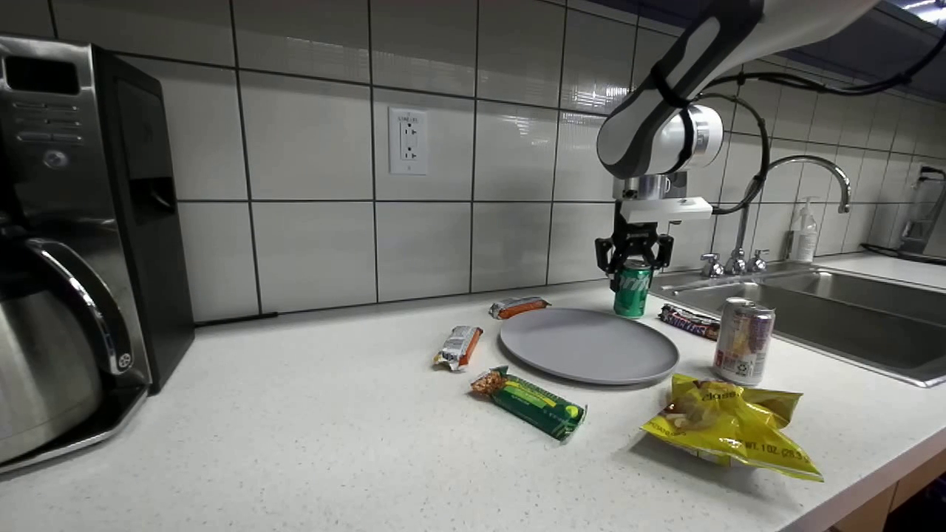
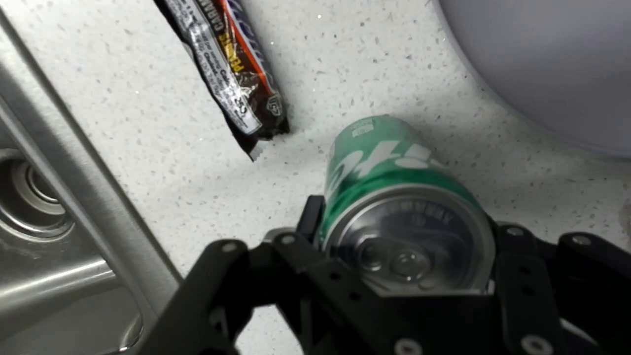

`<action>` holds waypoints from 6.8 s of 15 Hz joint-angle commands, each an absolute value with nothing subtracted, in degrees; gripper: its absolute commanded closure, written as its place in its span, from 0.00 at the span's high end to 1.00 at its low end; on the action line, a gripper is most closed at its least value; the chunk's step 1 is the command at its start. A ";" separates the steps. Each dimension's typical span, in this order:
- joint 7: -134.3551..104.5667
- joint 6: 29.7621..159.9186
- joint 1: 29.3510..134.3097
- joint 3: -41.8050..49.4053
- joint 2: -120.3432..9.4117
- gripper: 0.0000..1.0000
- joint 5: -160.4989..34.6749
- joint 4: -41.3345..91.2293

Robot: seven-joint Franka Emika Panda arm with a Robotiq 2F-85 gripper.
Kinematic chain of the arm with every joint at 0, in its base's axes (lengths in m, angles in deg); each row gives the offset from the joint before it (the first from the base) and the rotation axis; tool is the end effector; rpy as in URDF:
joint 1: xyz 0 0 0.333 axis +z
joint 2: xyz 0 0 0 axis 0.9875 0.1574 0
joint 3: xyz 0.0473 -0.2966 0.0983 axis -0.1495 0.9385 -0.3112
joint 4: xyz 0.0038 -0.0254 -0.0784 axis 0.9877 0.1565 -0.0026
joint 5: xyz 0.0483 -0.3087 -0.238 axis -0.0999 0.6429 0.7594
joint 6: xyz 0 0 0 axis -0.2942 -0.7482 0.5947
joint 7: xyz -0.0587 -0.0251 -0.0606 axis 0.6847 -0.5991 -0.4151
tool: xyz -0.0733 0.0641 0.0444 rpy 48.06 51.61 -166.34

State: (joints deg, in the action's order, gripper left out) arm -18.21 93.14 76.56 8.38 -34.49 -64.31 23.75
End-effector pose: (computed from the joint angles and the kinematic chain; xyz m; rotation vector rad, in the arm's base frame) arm 0.6901 -0.1435 0.2623 2.9900 -0.4706 0.1138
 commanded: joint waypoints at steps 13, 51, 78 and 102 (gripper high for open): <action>-18.71 90.35 76.45 7.35 -38.61 1.00 -64.68 26.11; -20.15 92.43 77.80 7.91 -57.10 1.00 -59.09 51.64; 3.59 98.06 67.98 6.33 -41.23 1.00 -66.79 39.26; 3.59 97.25 67.52 5.85 -41.66 0.05 -67.39 38.53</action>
